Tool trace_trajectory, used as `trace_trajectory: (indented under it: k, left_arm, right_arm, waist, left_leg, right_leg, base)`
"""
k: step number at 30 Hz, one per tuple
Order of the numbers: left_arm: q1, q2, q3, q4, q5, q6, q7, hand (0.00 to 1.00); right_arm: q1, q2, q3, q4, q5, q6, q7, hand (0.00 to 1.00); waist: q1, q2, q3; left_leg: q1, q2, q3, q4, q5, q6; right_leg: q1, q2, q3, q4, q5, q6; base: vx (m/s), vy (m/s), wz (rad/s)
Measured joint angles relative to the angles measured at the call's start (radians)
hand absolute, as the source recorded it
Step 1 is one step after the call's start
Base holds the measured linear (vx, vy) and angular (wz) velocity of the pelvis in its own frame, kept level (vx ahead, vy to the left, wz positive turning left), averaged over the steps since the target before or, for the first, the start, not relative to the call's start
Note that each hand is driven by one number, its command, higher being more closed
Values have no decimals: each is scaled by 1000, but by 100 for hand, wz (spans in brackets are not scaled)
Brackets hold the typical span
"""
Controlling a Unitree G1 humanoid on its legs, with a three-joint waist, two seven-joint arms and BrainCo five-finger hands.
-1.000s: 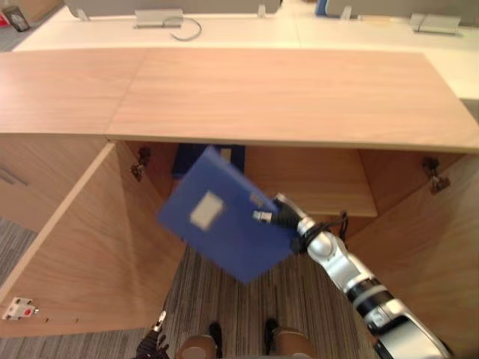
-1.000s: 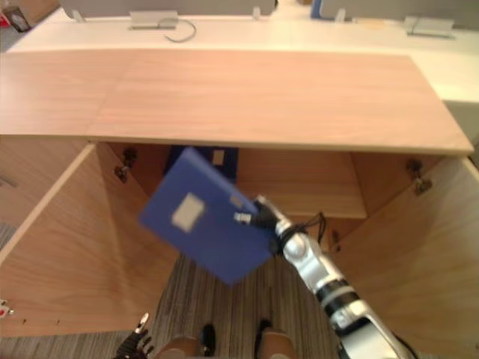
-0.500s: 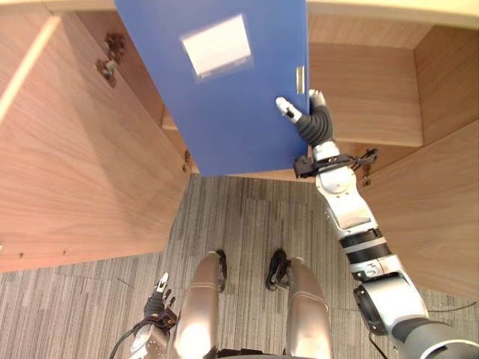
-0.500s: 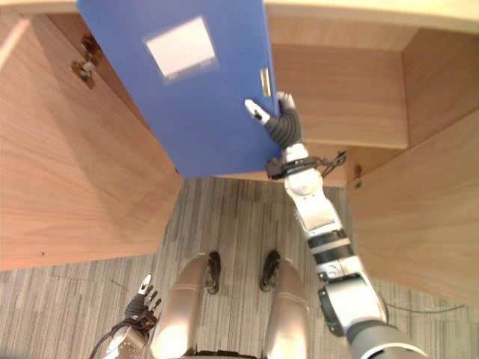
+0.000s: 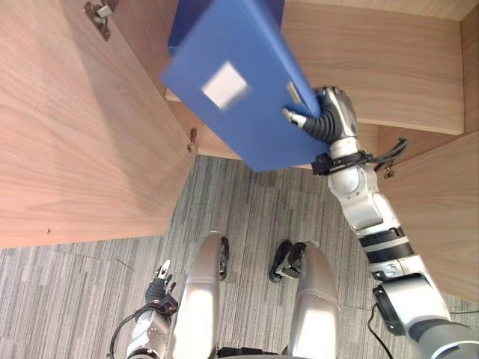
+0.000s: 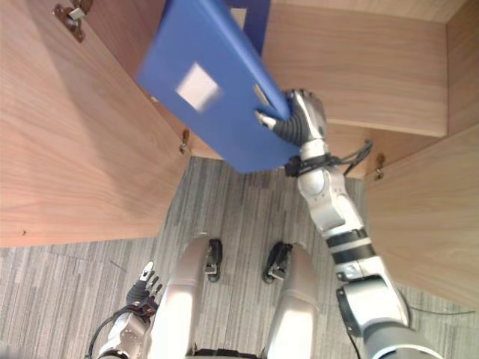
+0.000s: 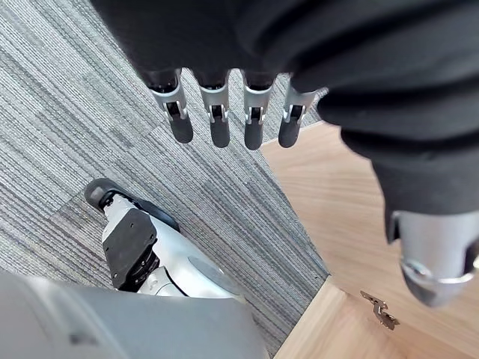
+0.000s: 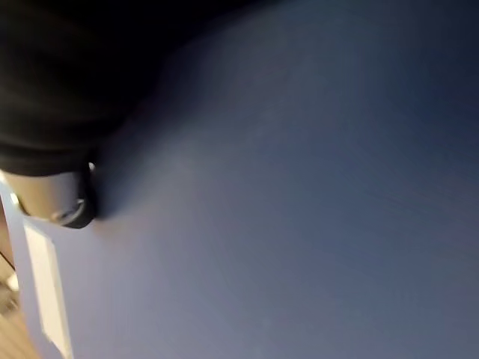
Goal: Walk over to the cabinet, pick up the folder, carry it to the office cabinet, place the folder inside the office cabinet, then close the office cabinet door
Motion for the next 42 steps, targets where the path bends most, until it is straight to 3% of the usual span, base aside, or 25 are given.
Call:
trace_trajectory:
  k: [5,7,8,11,13,14,19,21,23,25,29,33,36,42]
  left_arm:
    - [-3,4,-13,1,-25,0,-4,0]
    - [-4,4,-15,0,-28,-1,-4,0]
    - [-5,4,-17,0,-35,-1,-4,0]
    - [-9,5,-23,0,-63,-1,-2,0]
    - [-17,3,-24,1,-78,1,1,0]
    - [-19,3,-23,2,-79,1,2,0]
    - [-31,-18,7,7,-225,40,42,0]
    - [-33,-28,17,9,-273,47,73,0]
    - [-39,-37,28,11,-297,51,93,0]
    - [-41,-44,37,9,-311,51,112,0]
    - [-45,-45,43,0,-311,50,143,0]
    - [-60,-63,73,2,-310,50,184,0]
    - [-78,-74,89,0,-311,46,219,0]
    - [-108,-82,112,-6,-315,41,270,0]
  right_arm:
    - [0,-83,5,17,-43,8,0,100]
    - [-20,-89,-3,17,50,6,1,100]
    - [-46,-89,-19,17,202,4,1,100]
    - [-89,-82,-69,23,514,-5,-3,100]
    - [-150,-63,-125,77,807,-27,-7,100]
    - [-166,-57,-135,98,862,-27,-8,100]
    - [-254,4,-174,230,1536,-66,1,100]
    - [-287,27,-175,243,1722,-101,-16,100]
    - [-334,50,-217,277,1823,-131,-27,100]
    - [-392,69,-271,310,1938,-195,-58,100]
    - [-513,87,-375,379,2037,-307,-115,100]
    - [-609,90,-409,438,2116,-361,-164,100]
    - [-683,101,-408,468,2148,-377,-209,100]
    - [-765,99,-400,529,2177,-363,-288,100]
  waist:
    - [-1,0,1]
    - [0,0,1]
    - [0,0,1]
    - [1,0,1]
    - [1,0,2]
    - [1,0,2]
    - [3,0,2]
    - [1,1,5]
    - [1,2,12]
    - [2,3,12]
    - [2,4,13]
    - [1,12,16]
    - [5,27,22]
    - [15,33,25]
  left_leg:
    - [-4,-13,3,6,-4,6]
    - [-16,-13,3,7,-5,6]
    - [-35,-12,3,14,-5,6]
    - [-65,-12,2,32,-5,6]
    - [-77,-12,1,42,-5,6]
    - [-78,-12,1,43,-5,6]
    - [-95,-4,2,51,-5,6]
    - [-106,0,4,54,-5,6]
    - [-106,2,3,56,-5,6]
    - [-113,3,2,56,-5,6]
    - [-151,6,1,65,-5,5]
    - [-187,6,-2,82,-5,5]
    - [-213,6,-6,95,-5,4]
    - [-282,1,-17,119,0,-2]
  right_leg:
    - [-2,-20,0,17,-15,1]
    - [-14,-20,0,19,-16,1]
    - [-34,-20,1,26,-16,0]
    - [-63,-25,2,47,-17,-7]
    - [-74,-26,3,57,-19,-10]
    - [-75,-26,3,57,-20,-8]
    - [-94,-18,5,59,-21,-6]
    - [-106,-14,7,61,-20,-8]
    - [-107,-11,7,62,-17,-13]
    - [-115,-10,7,62,-15,-17]
    - [-151,-8,7,65,-9,-22]
    - [-185,-8,8,79,-8,-22]
    - [-208,-7,9,90,-8,-22]
    - [-272,-14,6,116,-11,-18]
  base:
    - [52,12,10]
    - [34,-2,2]
    - [32,-3,2]
    - [26,-8,5]
    - [8,-7,2]
    - [0,0,0]
    - [4,-17,-4]
    - [16,-20,-4]
    - [11,-12,-2]
    - [0,0,0]
    - [9,0,0]
    - [17,0,0]
    - [0,0,0]
    - [5,-11,4]
